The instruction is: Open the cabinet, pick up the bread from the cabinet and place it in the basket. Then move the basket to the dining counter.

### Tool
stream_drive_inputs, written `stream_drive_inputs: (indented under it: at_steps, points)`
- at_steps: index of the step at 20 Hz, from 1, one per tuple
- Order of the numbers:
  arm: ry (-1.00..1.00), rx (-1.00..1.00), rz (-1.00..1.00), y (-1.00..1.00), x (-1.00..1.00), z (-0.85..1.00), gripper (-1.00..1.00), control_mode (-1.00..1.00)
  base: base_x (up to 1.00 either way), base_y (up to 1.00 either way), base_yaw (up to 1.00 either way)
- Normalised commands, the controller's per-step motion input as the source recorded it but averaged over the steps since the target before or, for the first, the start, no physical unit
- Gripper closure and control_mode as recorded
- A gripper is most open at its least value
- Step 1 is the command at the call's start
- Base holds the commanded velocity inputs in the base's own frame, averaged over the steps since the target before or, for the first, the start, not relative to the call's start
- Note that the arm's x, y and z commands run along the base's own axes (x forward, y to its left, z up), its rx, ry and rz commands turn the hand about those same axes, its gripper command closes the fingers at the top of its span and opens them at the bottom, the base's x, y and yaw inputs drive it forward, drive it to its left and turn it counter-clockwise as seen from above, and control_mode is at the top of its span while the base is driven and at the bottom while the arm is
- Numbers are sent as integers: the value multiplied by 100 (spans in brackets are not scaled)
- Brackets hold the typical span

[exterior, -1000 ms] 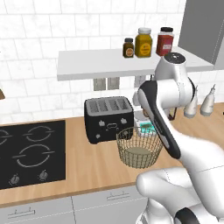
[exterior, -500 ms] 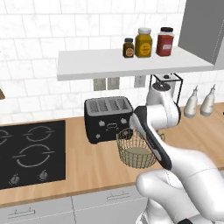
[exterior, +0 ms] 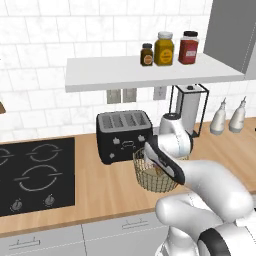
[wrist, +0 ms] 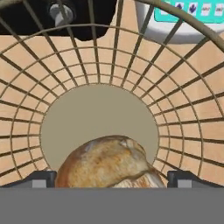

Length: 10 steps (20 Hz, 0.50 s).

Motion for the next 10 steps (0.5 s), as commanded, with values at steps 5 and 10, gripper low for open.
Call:
stream_drive_inputs:
  at_steps: [5, 10]
  points:
    - [14, 0, 0, 0, 14, -76, 100, -100, 0, 0, 0]
    - [4, 0, 0, 1, 15, -71, 100, -100, 0, 0, 0]
